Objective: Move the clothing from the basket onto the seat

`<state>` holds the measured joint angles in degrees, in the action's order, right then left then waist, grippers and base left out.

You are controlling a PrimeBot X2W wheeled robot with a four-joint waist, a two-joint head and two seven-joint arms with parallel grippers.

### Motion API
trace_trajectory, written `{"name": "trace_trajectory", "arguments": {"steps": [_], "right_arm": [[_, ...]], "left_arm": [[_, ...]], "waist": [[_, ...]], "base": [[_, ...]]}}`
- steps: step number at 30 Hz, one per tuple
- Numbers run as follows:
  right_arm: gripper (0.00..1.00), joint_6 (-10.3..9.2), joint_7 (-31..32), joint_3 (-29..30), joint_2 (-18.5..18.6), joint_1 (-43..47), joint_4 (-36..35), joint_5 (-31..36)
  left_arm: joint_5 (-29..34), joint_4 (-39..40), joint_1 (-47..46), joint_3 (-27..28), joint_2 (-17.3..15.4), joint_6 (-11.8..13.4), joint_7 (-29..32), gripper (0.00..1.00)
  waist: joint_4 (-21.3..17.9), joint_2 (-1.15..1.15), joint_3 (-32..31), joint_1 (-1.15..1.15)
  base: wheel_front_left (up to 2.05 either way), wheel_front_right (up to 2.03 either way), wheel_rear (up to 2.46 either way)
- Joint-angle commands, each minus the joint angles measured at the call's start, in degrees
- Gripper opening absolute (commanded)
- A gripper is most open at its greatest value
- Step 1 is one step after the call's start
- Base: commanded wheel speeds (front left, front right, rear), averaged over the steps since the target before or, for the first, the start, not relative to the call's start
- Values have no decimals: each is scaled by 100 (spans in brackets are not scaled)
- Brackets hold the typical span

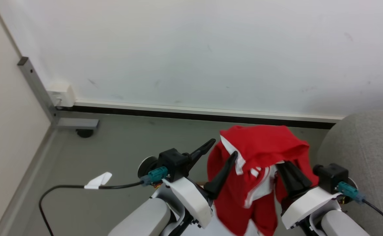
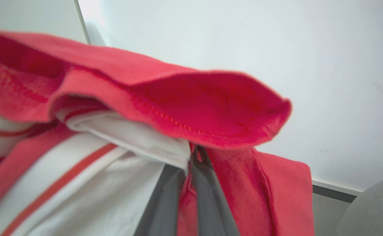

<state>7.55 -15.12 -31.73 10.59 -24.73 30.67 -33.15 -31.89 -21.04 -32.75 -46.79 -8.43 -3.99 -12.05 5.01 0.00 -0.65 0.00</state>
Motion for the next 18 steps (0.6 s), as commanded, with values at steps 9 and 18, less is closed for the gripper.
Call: {"name": "trace_trajectory", "arguments": {"steps": [9, 18], "right_arm": [[0, -12, -5, 721, 276, 158, -550, 279], [0, -12, -5, 1323, 493, 288, -1209, 612]], "left_arm": [[155, 254, 232, -35, -127, 53, -197, 100], [180, 351, 320, 32, -121, 80, -269, 100]], "waist": [[-764, 0, 95, 0], [-1668, 0, 200, 0]], "base": [[0, 0, 0], [0, 0, 0]]}}
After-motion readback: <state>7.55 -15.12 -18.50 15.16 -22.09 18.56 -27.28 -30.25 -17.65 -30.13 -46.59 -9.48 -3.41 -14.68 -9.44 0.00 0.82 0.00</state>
